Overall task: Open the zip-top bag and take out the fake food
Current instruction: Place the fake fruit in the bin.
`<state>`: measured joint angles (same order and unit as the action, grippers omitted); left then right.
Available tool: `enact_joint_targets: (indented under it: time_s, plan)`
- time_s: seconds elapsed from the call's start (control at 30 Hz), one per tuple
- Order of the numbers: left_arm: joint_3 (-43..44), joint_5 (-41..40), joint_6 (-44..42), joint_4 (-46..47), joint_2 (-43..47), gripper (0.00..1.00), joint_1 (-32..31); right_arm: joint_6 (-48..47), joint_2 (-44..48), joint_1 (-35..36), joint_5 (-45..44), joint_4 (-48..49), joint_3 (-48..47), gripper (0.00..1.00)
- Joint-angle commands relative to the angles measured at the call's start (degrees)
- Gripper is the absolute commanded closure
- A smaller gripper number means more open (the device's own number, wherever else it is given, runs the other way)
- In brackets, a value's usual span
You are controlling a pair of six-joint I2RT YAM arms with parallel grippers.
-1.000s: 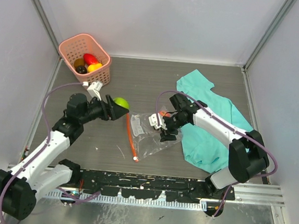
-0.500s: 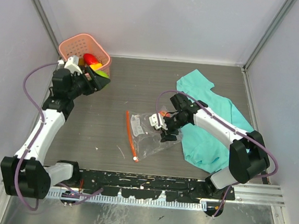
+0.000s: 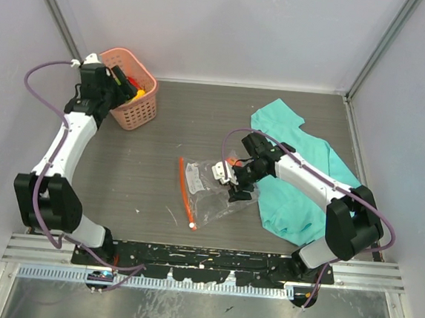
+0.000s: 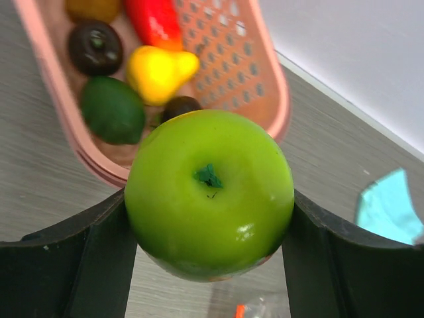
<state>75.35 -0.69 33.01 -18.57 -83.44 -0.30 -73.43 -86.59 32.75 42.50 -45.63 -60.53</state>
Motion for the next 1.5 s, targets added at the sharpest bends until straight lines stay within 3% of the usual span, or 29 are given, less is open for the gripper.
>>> enact_joint_targets:
  time_s: [0.0,0.4,0.47,0.7,0.9,1.07,1.33,1.47]
  plan:
    - [8.3,-12.4,-3.2,-6.0,-3.9,0.83,0.3,-0.7,2.4,-0.3,1.0,-0.7,-2.1,0.38]
    - [24.4,-16.6,-7.1,-12.2,-17.6,0.68,0.4,-1.1,2.2,-0.3,0.7,-1.0,-2.1,0.38]
    - [26.2,-16.6,-7.6,-13.2,-19.4,0.59,0.5,-1.2,2.3,-0.3,0.7,-1.0,-2.0,0.38]
    - [30.6,-16.3,-8.8,-15.1,-23.3,0.0,0.8,-1.5,1.9,-0.3,0.6,-1.6,-2.1,0.38]
    - [31.1,-14.6,-9.5,-14.8,-22.5,0.02,0.8,-1.5,2.1,-0.3,0.7,-1.6,-2.3,0.38]
    - [27.0,-10.6,-10.1,-11.8,-16.4,0.02,0.9,-1.3,2.1,-0.5,1.3,-1.7,-2.5,0.37]
    - [1.8,9.8,-12.8,7.8,3.2,0.02,0.9,-1.2,2.3,-1.1,2.0,-2.0,-2.7,0.37]
    - [-6.2,20.6,-11.0,11.2,10.0,0.02,0.9,-1.3,3.1,-2.8,3.1,-2.1,-2.8,0.37]
